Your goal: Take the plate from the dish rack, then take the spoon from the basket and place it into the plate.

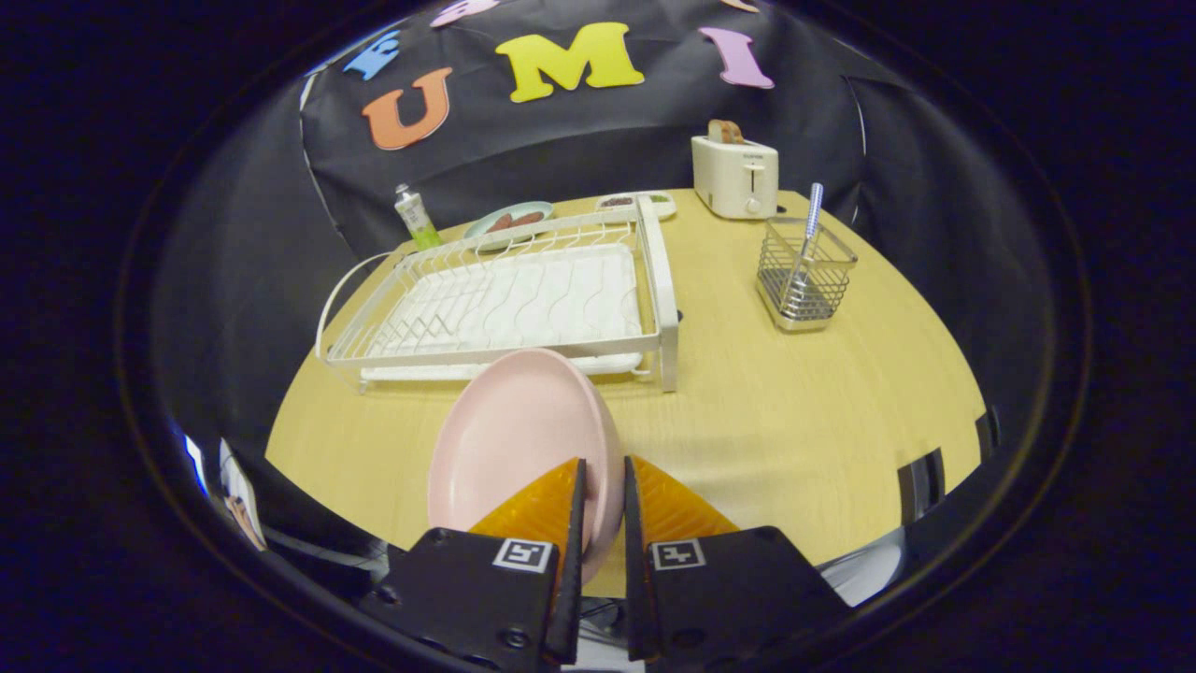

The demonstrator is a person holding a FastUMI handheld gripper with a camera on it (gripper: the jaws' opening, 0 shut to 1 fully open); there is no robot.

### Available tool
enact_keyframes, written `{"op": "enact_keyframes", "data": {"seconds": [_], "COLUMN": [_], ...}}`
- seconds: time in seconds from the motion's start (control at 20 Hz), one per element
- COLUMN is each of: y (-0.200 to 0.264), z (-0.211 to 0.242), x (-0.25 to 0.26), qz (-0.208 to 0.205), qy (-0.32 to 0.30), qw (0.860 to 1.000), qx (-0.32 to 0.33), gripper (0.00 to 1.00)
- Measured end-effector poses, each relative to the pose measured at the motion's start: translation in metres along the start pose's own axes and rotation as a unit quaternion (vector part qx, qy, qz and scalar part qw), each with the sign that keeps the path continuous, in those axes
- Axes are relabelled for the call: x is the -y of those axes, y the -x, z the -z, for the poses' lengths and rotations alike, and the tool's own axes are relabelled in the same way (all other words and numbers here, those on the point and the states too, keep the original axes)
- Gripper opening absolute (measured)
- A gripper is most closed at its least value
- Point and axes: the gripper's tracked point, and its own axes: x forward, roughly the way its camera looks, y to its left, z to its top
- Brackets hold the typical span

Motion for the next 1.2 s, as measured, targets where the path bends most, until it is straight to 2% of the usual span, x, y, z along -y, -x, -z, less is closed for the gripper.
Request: {"op": "enact_keyframes", "data": {"seconds": [0.1,0.3,0.55,0.9,1.1,1.2], "y": [0.001,0.007,0.02,0.025,-0.012,-0.03], "z": [-0.011,-0.031,-0.07,-0.136,-0.161,-0.176], "x": [0.005,0.025,0.069,0.149,0.184,0.192], "qz": [0.013,0.04,0.06,0.087,0.077,0.057], "qy": [0.015,0.035,0.026,-0.004,-0.008,-0.018], "qw": [0.999,0.992,0.98,0.959,0.963,0.967], "qx": [0.042,0.112,0.187,0.271,0.259,0.247], "gripper": [0.29,0.85,1.0,1.0,1.0,1.0]}}
